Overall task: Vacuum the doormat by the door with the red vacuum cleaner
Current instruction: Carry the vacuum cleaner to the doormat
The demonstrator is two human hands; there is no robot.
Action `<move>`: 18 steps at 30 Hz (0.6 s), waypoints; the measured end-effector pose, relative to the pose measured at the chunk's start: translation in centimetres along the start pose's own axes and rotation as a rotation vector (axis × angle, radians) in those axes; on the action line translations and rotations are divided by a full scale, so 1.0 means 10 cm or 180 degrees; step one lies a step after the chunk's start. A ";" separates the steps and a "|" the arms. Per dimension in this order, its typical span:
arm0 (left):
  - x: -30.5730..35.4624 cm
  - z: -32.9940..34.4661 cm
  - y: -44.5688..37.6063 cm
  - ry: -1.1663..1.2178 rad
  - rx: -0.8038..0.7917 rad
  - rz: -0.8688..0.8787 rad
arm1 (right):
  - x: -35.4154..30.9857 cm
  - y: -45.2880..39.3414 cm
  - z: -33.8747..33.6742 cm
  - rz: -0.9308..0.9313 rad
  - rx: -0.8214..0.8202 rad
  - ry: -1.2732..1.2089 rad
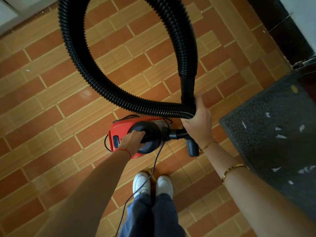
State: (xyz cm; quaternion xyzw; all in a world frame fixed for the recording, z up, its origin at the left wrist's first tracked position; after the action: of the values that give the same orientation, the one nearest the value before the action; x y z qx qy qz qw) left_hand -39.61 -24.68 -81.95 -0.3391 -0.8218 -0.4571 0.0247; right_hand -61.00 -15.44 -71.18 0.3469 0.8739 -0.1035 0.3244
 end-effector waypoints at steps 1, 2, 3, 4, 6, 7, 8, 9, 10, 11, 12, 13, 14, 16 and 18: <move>0.00 0.01 -0.01 0.0000 -0.0012 -0.0008 | 0.00 0.00 0.01 0.0002 -0.0009 -0.0024; 0.01 0.01 -0.02 -0.0007 -0.0015 -0.0010 | 0.00 0.00 0.01 0.0007 -0.0017 -0.0047; 0.02 0.01 -0.02 -0.0020 -0.0014 -0.0006 | -0.01 0.00 0.01 0.0010 -0.0029 -0.0063; 0.03 0.00 -0.03 -0.0032 -0.0007 0.0000 | -0.01 0.00 0.02 0.0006 -0.0050 -0.0084; 0.05 0.00 -0.04 -0.0018 -0.0006 0.0001 | -0.02 -0.02 0.02 0.0012 -0.0101 -0.0160; 0.06 0.00 -0.04 -0.0002 -0.0011 -0.0015 | -0.02 -0.02 0.02 0.0022 -0.0130 -0.0211; 0.06 -0.01 -0.04 -0.0003 0.0000 -0.0031 | -0.03 -0.03 0.02 0.0034 -0.0166 -0.0257; 0.07 -0.02 -0.04 -0.0025 0.0027 -0.0037 | -0.03 -0.03 0.03 0.0042 -0.0209 -0.0291; 0.09 -0.03 -0.03 -0.0069 0.0076 -0.0028 | -0.03 -0.03 0.03 0.0051 -0.0254 -0.0301; 0.11 -0.04 -0.02 -0.0112 0.0143 -0.0013 | -0.03 -0.04 0.04 0.0054 -0.0296 -0.0302; 0.13 -0.05 0.01 -0.0134 0.0241 0.0003 | -0.03 -0.05 0.04 0.0057 -0.0336 -0.0300; 0.15 -0.06 0.04 -0.0115 0.0358 0.0004 | -0.03 -0.05 0.04 0.0065 -0.0385 -0.0300; 0.15 -0.07 0.08 -0.0033 0.0497 -0.0016 | -0.03 -0.06 0.03 0.0079 -0.0442 -0.0299; 0.10 -0.06 0.17 0.0274 0.0728 -0.0081 | -0.03 -0.06 0.01 0.0111 -0.0555 -0.0322; 0.00 -0.02 0.26 0.0468 0.0878 -0.0103 | -0.04 -0.05 0.00 0.0162 -0.0642 -0.0377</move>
State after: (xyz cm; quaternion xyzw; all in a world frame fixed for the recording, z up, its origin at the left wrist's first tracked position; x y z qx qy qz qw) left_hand -38.14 -23.94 -79.90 -0.2849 -0.8781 -0.3639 0.1239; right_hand -61.14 -16.06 -70.96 0.3279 0.8501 -0.0271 0.4112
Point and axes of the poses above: each hand's wrist, its own y-axis away from the middle knuckle, its own z-axis out of the palm, x = y × z, the point moved 4 cm from there along -y, towards the middle knuckle, and after that the axes turned 10 degrees about y, right-handed, at the moved point
